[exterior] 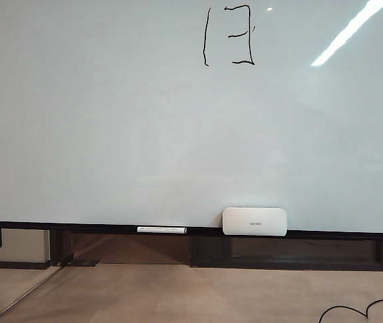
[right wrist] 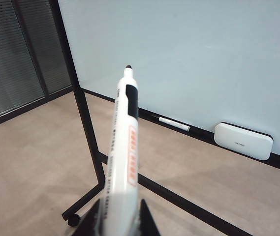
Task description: Reach to the right to find the marker pen, pick it up, and write the number 13 on the whiteboard.
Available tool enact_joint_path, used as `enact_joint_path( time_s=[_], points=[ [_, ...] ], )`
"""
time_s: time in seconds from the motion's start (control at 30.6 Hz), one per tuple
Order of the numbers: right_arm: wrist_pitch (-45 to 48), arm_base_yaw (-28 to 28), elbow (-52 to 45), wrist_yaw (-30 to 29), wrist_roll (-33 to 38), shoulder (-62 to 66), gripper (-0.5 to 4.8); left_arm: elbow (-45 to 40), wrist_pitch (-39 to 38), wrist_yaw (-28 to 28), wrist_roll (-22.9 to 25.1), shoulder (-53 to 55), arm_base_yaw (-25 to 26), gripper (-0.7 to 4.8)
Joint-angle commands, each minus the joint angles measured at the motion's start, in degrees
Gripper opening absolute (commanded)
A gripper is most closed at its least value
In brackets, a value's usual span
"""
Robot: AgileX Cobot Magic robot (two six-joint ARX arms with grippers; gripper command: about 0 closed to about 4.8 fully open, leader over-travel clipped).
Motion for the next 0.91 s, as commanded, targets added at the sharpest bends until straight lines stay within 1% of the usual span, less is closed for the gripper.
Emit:
enact_joint_path(
  time_s=[0.03,0.16,0.69,0.82,0.91],
  points=[
    [1.0,0.0,-0.4,3.3,0.1,0.0,-0.06,0.1,0.6,0.2,-0.1,0.0,0.0,-0.06],
    [0.1,0.0,-0.4,5.7,0.1,0.0,-0.06,0.1,0.6,0.2,-0.1,0.0,0.0,-0.06],
    [1.0,0.0,-0.4,6.0,0.0,0.0,-0.01,0.1,0.6,0.2,-0.1,-0.1,0.0,-0.06],
    [0.8,0.0,-0.4,9.9,0.0,0.0,-0.01,0.1,0.6,0.2,-0.1,-0.1,0.0,-0.06],
    [0.9,0.0,-0.4,10.9,0.0,0.0,-0.01,0.1,0.6,0.3,-0.1,-0.1,0.0,-0.06]
  ],
)
